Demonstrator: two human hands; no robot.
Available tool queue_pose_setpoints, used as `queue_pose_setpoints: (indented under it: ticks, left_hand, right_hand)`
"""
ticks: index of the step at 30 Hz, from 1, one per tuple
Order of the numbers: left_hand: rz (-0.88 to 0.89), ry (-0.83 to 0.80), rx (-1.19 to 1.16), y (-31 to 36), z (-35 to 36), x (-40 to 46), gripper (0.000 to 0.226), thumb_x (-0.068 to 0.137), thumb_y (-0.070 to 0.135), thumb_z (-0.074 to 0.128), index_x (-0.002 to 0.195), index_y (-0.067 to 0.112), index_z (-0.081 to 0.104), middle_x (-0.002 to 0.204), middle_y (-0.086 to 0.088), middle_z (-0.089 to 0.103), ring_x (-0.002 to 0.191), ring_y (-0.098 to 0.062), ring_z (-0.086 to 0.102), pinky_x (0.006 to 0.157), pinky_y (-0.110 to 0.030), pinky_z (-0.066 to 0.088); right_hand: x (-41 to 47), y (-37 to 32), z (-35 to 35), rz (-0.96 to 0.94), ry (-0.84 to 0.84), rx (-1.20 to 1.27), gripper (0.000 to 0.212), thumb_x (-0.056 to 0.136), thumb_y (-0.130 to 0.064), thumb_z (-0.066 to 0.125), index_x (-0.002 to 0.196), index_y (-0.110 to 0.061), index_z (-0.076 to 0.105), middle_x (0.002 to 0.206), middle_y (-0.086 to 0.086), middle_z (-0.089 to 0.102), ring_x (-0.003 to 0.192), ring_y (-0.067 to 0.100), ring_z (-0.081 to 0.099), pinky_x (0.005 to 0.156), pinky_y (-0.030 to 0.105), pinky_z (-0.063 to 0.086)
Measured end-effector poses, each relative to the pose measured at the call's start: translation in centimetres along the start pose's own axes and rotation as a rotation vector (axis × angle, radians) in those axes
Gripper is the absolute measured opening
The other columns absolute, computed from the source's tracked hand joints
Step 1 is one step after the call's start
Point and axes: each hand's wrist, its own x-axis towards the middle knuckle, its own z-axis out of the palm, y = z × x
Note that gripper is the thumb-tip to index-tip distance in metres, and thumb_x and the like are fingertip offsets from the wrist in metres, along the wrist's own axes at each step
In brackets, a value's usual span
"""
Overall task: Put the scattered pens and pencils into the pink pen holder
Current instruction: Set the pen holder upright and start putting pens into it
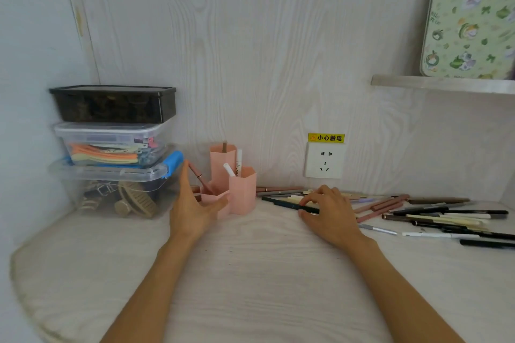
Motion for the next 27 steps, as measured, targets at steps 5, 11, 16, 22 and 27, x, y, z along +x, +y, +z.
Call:
queue_pose_setpoints:
  ticks: [5,11,16,22,27]
  left_hand:
    - [0.018,-0.085,0.027,0.4,0.4,-0.5,0.123,0.052,0.063,0.074,0.145,0.044,-0.004,0.137,-0.006,0.050,0.113,-0.024,0.057,0.092,-0.044,0.046]
    - [0.260,0.265,0.065,2.0,0.4,-1.3,0.114,0.056,0.061,0.077,0.147,0.029,0.015,0.147,0.001,0.029,0.135,-0.021,0.029,0.105,-0.039,0.031]
    - [0.927,0.262,0.107,7.1,3.1,-3.9,0.015,0.084,0.029,0.065,0.094,0.019,0.062,0.092,0.012,0.058,0.087,-0.004,0.049,0.073,-0.020,0.041]
    - [0.829,-0.330,0.881,9.9,10.0,-4.2,0.037,0.088,0.002,0.053,0.122,0.016,0.053,0.125,-0.002,0.057,0.114,-0.021,0.050,0.083,-0.031,0.041]
    - [0.630,-0.439,1.090,10.2,12.7,-3.8,0.048,0.084,-0.004,0.052,0.130,0.007,0.043,0.136,-0.011,0.045,0.125,-0.028,0.044,0.095,-0.037,0.039]
  right_hand:
    - [0.1,-0.4,0.2,-0.047,-0.026,-0.003,0.019,0.085,-0.044,0.058,0.096,-0.031,0.066,0.091,-0.008,0.047,0.097,0.014,0.045,0.085,0.029,0.032]
    - [0.5,-0.3,-0.3,-0.101,0.027,0.044,0.014,0.088,-0.034,0.060,0.095,-0.026,0.069,0.096,-0.003,0.058,0.096,0.016,0.046,0.077,0.026,0.029]
    - [1.4,0.0,-2.6,0.127,0.396,0.650,0.005,0.089,-0.021,0.060,0.089,-0.019,0.065,0.085,-0.002,0.067,0.079,0.013,0.057,0.067,0.021,0.044]
    - [1.6,1.3,-3.9,0.576,0.502,1.275,0.009,0.094,-0.016,0.052,0.100,-0.014,0.058,0.093,0.007,0.067,0.081,0.012,0.061,0.068,0.020,0.050]
    - [1.3,2.9,-4.1,0.753,0.412,1.626,0.021,0.094,-0.011,0.051,0.113,-0.016,0.055,0.083,-0.002,0.063,0.076,0.008,0.055,0.068,0.019,0.045]
